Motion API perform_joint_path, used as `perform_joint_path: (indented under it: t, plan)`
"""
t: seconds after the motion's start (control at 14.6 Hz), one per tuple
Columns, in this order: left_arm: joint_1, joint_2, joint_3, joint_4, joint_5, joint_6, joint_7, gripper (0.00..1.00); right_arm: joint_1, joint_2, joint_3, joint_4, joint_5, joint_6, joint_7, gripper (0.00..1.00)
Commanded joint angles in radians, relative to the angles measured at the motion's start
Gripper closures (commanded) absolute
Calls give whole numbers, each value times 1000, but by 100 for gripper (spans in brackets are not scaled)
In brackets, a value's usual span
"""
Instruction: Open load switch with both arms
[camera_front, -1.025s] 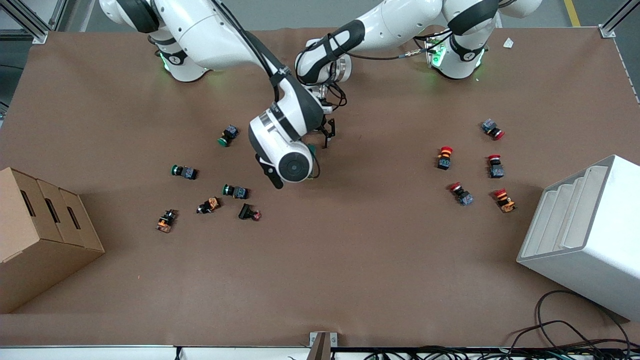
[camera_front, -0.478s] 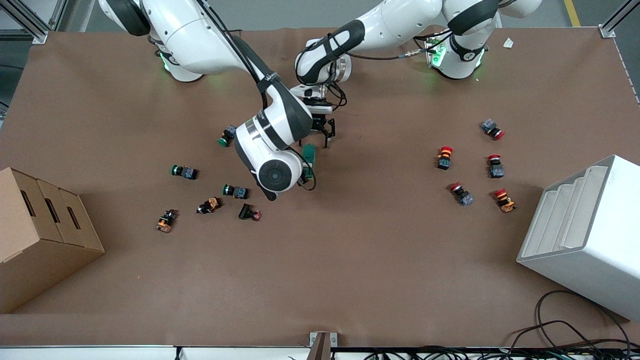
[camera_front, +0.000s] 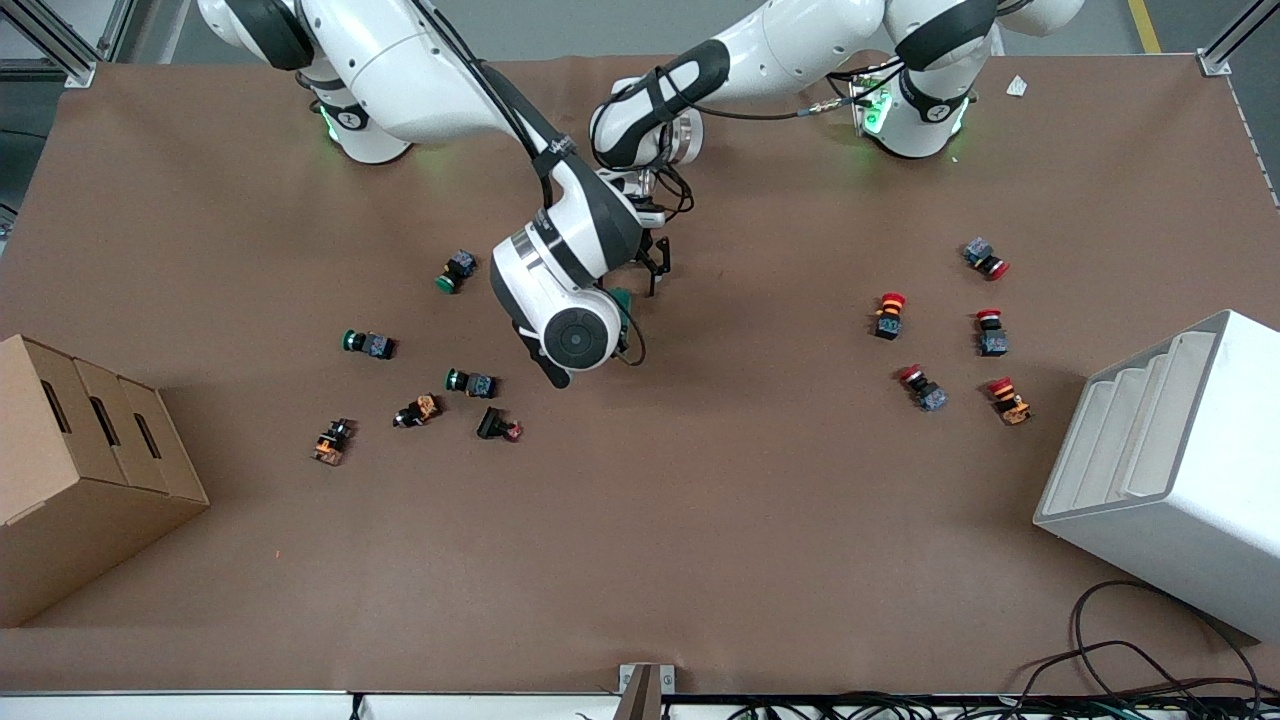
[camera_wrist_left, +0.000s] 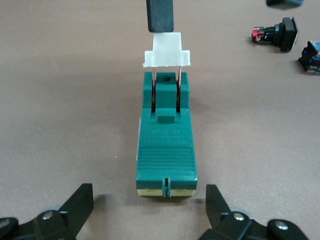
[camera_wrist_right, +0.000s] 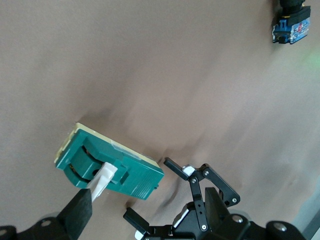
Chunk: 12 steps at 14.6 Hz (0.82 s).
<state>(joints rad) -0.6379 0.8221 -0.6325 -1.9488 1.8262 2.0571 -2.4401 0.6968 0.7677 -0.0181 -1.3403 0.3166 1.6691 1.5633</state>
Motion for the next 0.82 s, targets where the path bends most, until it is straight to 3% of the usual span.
perform_joint_path:
  t: [0.0,0.75]
  plan:
    - [-13,8,8,5,24,-14,-19,1,1,-15,3,-39,9,-3,3,0]
    - [-13,8,8,1,24,-20,-19,1,73,-13,3,-115,-19,-13,0,0]
